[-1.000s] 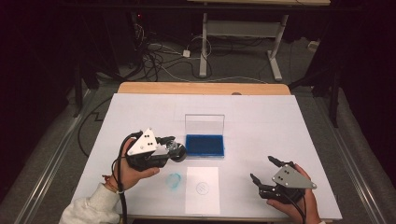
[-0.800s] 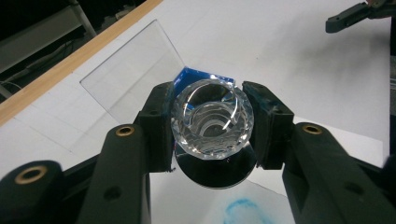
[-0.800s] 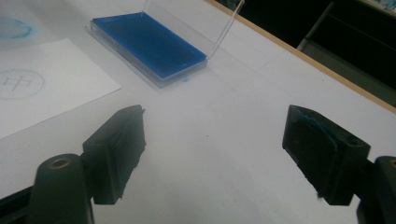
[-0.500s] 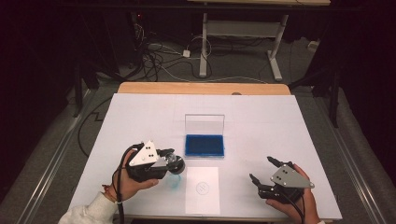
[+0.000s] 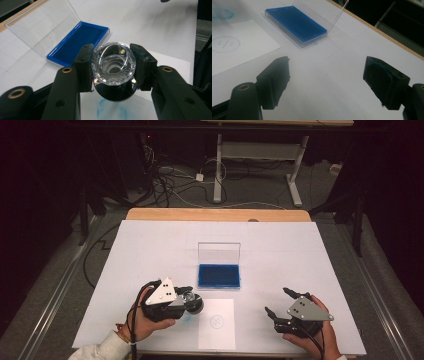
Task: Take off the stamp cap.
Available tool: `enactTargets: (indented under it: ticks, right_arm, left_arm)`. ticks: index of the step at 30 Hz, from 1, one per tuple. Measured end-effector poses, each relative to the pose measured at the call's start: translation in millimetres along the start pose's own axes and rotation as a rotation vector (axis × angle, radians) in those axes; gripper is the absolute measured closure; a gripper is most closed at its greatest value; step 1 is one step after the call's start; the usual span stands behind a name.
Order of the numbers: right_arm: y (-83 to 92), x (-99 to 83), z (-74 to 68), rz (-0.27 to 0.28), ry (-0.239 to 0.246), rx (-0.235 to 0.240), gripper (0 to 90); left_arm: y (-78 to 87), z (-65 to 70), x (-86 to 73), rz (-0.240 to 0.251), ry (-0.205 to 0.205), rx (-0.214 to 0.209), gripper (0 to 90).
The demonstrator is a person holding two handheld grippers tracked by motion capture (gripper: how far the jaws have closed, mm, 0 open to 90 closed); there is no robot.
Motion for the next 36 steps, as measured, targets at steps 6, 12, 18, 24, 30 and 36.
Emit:
enactTargets:
  ticks: [6,12,18,24,30,36]
  right_arm:
    - [-6.2,1.8,-7.3,-0.006,-0.005,0.031,21.5]
    - [-14.1,14.2,-28.4,-0.014,0.008,0.099,20.3]
    - [-23.4,34.6,-46.0,0.003,0.015,0.145,20.2]
    - [-42.5,52.5,-70.7,0.003,0.038,0.205,20.8]
    - [-61.5,56.5,-84.4,0.006,-0.005,0.21,19.4]
    - [-70.2,55.4,-94.9,-0.005,-0.01,0.231,22.5]
  left_arm:
    - [-1.7,1.0,3.6,0.011,0.006,-0.008,55.0]
    - [-7.2,-2.0,24.3,0.056,0.0,-0.022,55.0]
    - [-13.9,-10.5,45.4,0.113,0.022,-0.023,55.0]
    - [-22.0,-16.5,61.8,0.153,0.029,-0.026,55.0]
    - [-32.0,-15.3,69.3,0.166,0.034,-0.025,55.0]
    - [-39.3,-10.7,71.6,0.169,0.047,-0.03,55.0]
Point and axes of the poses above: each handheld gripper's, and its own axes: y roughly backward along the jaws, x roughly out of its top, z roughly to its right, the point moved 10 cm from there along -y, roughly forward along the jaws, and after that the axes turned 12 degrees about -y, right-handed, at the moved point
